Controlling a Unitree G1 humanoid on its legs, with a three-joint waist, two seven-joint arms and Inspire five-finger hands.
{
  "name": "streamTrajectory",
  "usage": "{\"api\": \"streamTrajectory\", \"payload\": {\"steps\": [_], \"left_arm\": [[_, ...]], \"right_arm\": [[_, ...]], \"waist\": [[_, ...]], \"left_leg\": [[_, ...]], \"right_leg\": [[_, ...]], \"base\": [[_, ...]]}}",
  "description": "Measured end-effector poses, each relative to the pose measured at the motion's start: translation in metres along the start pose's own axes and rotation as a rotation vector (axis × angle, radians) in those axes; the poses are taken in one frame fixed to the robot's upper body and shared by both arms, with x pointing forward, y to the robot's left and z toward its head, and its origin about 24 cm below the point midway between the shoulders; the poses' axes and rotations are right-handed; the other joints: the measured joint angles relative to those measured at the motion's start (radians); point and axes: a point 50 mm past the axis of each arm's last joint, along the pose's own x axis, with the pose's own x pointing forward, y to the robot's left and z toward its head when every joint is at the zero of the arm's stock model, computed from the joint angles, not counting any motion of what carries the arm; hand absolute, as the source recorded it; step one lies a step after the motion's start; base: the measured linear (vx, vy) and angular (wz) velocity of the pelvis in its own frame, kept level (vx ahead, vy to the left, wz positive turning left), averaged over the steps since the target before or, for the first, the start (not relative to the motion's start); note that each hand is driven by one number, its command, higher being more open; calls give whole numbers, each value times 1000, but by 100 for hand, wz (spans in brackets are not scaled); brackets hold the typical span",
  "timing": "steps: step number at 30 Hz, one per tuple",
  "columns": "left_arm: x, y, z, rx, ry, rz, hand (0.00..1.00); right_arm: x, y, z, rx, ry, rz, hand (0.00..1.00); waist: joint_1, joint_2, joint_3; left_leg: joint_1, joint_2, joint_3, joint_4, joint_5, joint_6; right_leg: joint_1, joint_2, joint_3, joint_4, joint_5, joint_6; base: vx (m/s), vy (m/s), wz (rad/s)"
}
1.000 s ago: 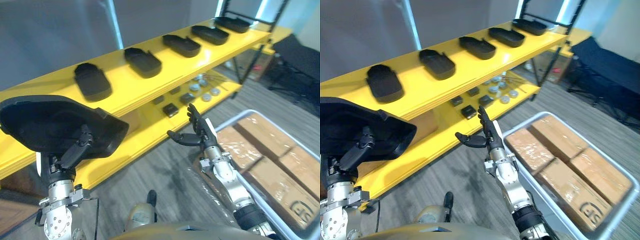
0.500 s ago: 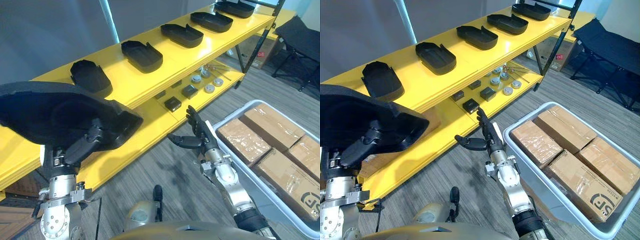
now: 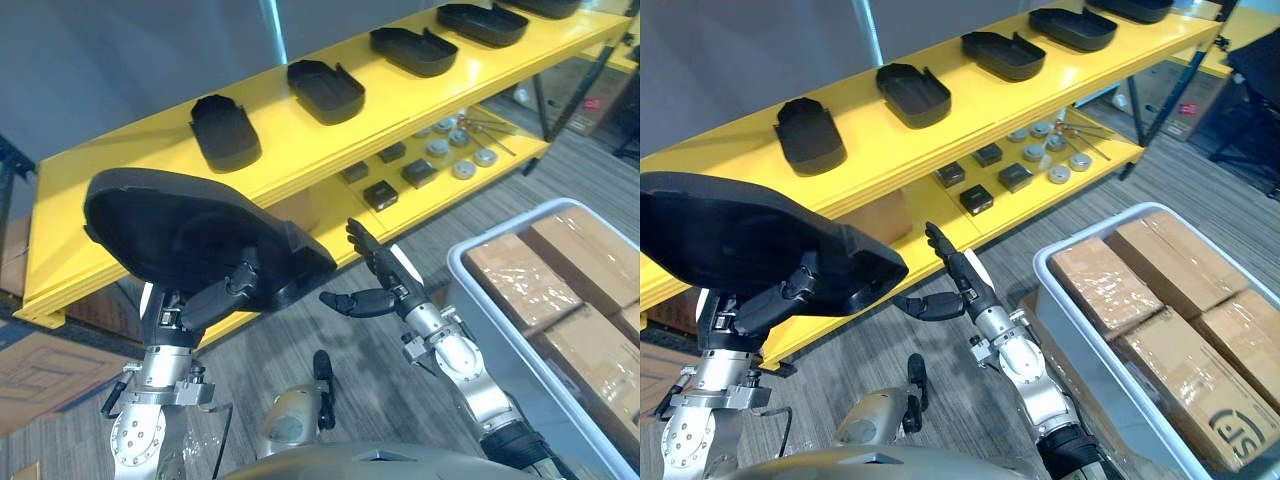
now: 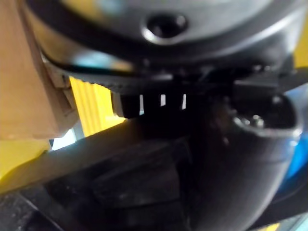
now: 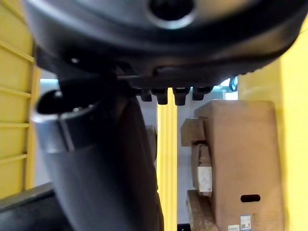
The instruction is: Walk over and take three plastic housings, then place them on the shelf
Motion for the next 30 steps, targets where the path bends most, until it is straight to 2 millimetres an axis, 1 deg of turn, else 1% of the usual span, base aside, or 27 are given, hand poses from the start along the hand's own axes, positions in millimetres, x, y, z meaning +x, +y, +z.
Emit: {"api": "streamTrajectory", "payload": {"steps": [2, 3, 5, 6, 7, 8, 9, 10, 11, 12, 13, 14, 15, 16, 17, 18, 19, 20, 21, 22, 23, 25, 26, 27, 28, 29, 30], "left_arm": [[-2, 1, -1, -6, 9, 1, 0], [-4, 1, -1, -18, 12, 3, 0], [-6, 3, -1, -40, 11, 1, 0], [-7, 5, 0, -40, 5, -7, 0], [-7, 8, 2, -55, -9, -15, 0], [-7, 9, 4, -62, -18, -20, 0], [-7, 13, 7, -60, -36, -25, 0], [-6, 18, 12, -37, -59, -25, 0], [-5, 20, 14, -27, -66, -25, 0], [-3, 21, 14, -30, -78, -17, 0], [0, 20, 16, -27, -94, -29, 0], [1, 20, 18, -20, -107, -39, 0], [6, 20, 21, -13, -130, -48, 0], [8, 20, 22, -14, -141, -40, 0], [13, 20, 23, -16, -161, -22, 0], [20, 19, 27, -19, -193, -18, 0], [24, 19, 29, -22, -210, -16, 0], [33, 18, 34, -25, -249, -13, 0], [39, 18, 37, -25, -274, -1, 0], [45, 20, 41, -22, -295, 22, 0], [46, 22, 43, -18, -300, 40, 0], [44, 27, 43, -13, -299, 73, 0], [41, 31, 42, -6, -286, 90, 0], [39, 32, 35, -22, -262, 105, 0], [37, 33, 27, -34, -229, 109, 0], [35, 33, 26, -38, -224, 106, 0], [35, 32, 24, -51, -219, 90, 0]], "right_arm": [[3, 4, 8, -3, -58, 27, 100], [6, 8, 13, -3, -89, 52, 100], [13, 13, 20, -11, -130, 87, 100], [16, 15, 23, -11, -146, 97, 100], [18, 17, 25, -13, -157, 92, 100], [19, 18, 25, -21, -159, 84, 100], [20, 19, 26, -23, -163, 69, 100], [21, 20, 28, -12, -174, 46, 100], [22, 21, 29, -6, -178, 36, 100], [21, 19, 29, -2, -180, 9, 100], [21, 15, 30, 0, -183, -25, 100], [22, 12, 31, 5, -188, -47, 100], [23, 6, 33, 23, -198, -91, 100], [24, 3, 35, 33, -209, -108, 100], [28, -1, 40, 30, -233, -128, 100], [30, -8, 48, 13, -270, -149, 100], [30, -12, 53, 7, -295, -163, 100], [29, -21, 65, -2, -356, -190, 100], [29, -28, 75, -19, -405, -215, 100], [26, -36, 87, -38, -461, -250, 100], [23, -43, 95, -47, -503, -270, 100], [17, -58, 113, -70, -583, -298, 100], [17, -63, 120, -83, -614, -306, 100], [17, -71, 125, -100, -631, -316, 100], [16, -78, 128, -118, -637, -341, 100], [16, -82, 130, -124, -645, -354, 100], [14, -89, 132, -134, -651, -389, 100]], "waist": [[12, -3, 2], [22, -6, 3], [30, -13, 8], [37, -23, 14], [44, -40, 15], [50, -49, 15], [55, -72, 14], [65, -99, 27], [70, -109, 30], [60, -112, 27], [44, -113, 20], [43, -115, 20], [44, -116, 20], [44, -113, 21], [33, -100, 21], [12, -80, 22], [3, -72, 20], [-14, -54, 20], [-30, -44, 23], [-49, -37, 21], [-58, -37, 21], [-53, -47, 16], [-46, -59, 10], [-46, -47, 8], [-45, -53, -1], [-43, -49, -6], [-39, -40, -3]], "left_leg": [[-3, -16, -1, -1, -3, 3], [-7, -21, 0, 9, -12, 5], [-23, -23, -4, 47, -32, 0], [-24, -28, -9, 62, -41, -1], [-32, -39, -23, 80, -57, -2], [-37, -45, -28, 88, -67, 2], [-48, -54, -33, 108, -85, 3], [-55, -64, -36, 147, -116, 7], [-54, -72, -38, 160, -131, 5], [-53, -90, -71, 172, -148, 12], [-43, -102, -101, 158, -150, 18], [-31, -101, -110, 143, -150, 19], [-7, -103, -132, 115, -150, 27], [9, -103, -140, 100, -150, 29], [41, -101, -163, 75, -150, 29], [68, -100, -198, 56, -148, 25], [75, -100, -216, 48, -147, 23], [82, -100, -252, 38, -146, 22], [88, -101, -279, 31, -145, 21], [95, -102, -307, 19, -138, 9], [102, -102, -319, 15, -133, 0], [115, -112, -337, -1, -127, -18], [116, -122, -338, -8, -130, -23], [123, -119, -326, -20, -135, -29], [126, -89, -253, -31, -140, -24], [123, -66, -189, -24, -143, -23], [120, -9, -63, 7, -140, -26]], "right_leg": [[0, -16, -9, 10, -6, 6], [1, -24, -9, 11, -8, 2], [6, -29, -14, 7, -8, 3], [18, -30, -22, 0, -7, 4], [35, -31, -42, -12, -9, 1], [39, -33, -48, -17, -12, -6], [47, -38, -60, -27, -19, -19], [62, -45, -64, -27, -30, -41], [69, -48, -66, -11, -28, -52], [51, -77, -15, 89, 17, -89], [-3, -113, 65, 216, 87, -115], [-29, -129, 104, 277, 121, -118], [-73, -133, 171, 338, 90, -88], [-97, -127, 195, 347, 56, -86], [-138, -102, 230, 328, 11, -114], [-183, -63, 268, 283, -12, -148], [-208, -46, 296, 264, -17, -159], [-278, -24, 363, 254, -18, -162], [-330, -12, 421, 253, -12, -158], [-376, 2, 475, 228, 2, -136], [-384, 6, 496, 193, 14, -116], [-347, 11, 469, 87, 18, -110], [-313, 24, 444, 21, 16, -112], [-276, 41, 426, -34, 60, -94], [-234, 41, 357, -104, 121, -108], [-212, 40, 320, -123, 167, -113], [-167, 48, 249, -139, 194, -92]], "base": [[69, 46, 13], [92, 60, 5], [110, 65, 7], [106, 53, 22], [131, 63, 29], [124, 61, 38], [168, 72, 33], [159, 48, 28], [179, 47, 49], [198, 96, 73], [199, 124, 77], [185, 97, 57], [121, 32, 23], [131, 16, 20], [105, 16, 23], [112, 18, 33], [75, 7, 57], [58, -8, 62], [59, -39, 90], [87, -86, 91], [91, -147, 101], [82, -198, 85], [83, -215, 86], [166, -271, 121], [122, -162, 121], [173, -194, 142], [118, -156, 142]]}}
